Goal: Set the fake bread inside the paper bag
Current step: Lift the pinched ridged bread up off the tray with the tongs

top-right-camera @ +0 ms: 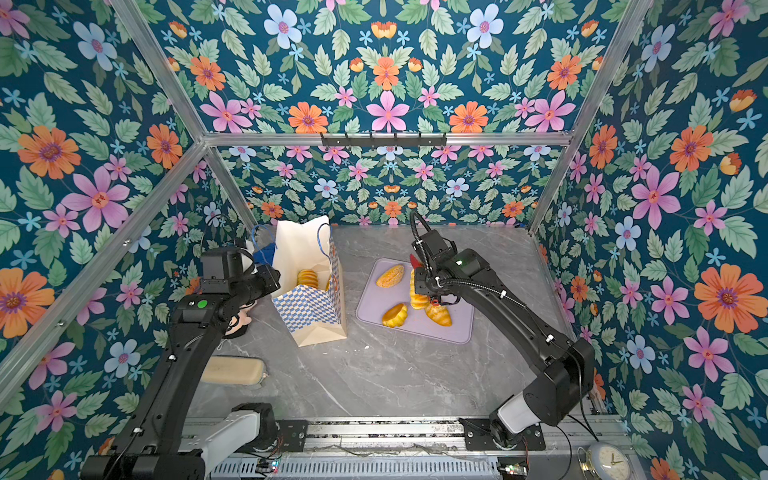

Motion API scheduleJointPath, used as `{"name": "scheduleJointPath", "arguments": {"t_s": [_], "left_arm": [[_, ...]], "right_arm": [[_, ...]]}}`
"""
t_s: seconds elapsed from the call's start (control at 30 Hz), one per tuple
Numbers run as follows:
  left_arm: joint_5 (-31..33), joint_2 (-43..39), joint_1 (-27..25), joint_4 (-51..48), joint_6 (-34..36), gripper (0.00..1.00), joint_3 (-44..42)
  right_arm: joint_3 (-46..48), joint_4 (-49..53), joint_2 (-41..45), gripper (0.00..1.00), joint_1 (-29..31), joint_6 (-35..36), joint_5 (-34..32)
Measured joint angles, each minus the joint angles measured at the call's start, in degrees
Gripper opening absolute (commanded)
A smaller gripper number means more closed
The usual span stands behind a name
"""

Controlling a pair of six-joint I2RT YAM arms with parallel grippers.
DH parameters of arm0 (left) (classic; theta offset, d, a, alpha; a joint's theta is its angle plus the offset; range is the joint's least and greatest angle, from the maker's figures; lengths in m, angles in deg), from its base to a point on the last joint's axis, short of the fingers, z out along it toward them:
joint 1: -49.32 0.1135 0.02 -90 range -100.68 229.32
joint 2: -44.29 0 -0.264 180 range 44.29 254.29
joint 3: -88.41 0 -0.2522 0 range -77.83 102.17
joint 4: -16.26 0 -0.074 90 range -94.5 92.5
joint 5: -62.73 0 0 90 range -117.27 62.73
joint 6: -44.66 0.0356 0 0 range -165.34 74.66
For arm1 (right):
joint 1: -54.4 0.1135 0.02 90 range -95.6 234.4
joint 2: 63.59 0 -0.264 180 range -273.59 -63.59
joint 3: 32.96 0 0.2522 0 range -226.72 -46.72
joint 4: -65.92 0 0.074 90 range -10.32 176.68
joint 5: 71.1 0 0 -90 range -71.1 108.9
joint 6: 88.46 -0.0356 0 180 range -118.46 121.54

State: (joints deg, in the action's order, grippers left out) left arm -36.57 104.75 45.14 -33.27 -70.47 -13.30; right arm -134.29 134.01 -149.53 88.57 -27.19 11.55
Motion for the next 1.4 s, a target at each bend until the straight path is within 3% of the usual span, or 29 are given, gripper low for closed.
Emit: {"name": "scheduleJointPath", "arguments": {"t_s": [1.07,1.4], "left_arm": [[0.0,0.0,0.0,0.1,-0.4,0.17,0.0],[0.0,0.0,0.0,0.2,-0.5,0.17,0.0]], "right_arm": [[-5.4,-0.6,8.3,0.31,-1.2,0.6,1.4],[-9.6,-1.7,8.9,0.31,-1.2,1.9,5.4]]}}
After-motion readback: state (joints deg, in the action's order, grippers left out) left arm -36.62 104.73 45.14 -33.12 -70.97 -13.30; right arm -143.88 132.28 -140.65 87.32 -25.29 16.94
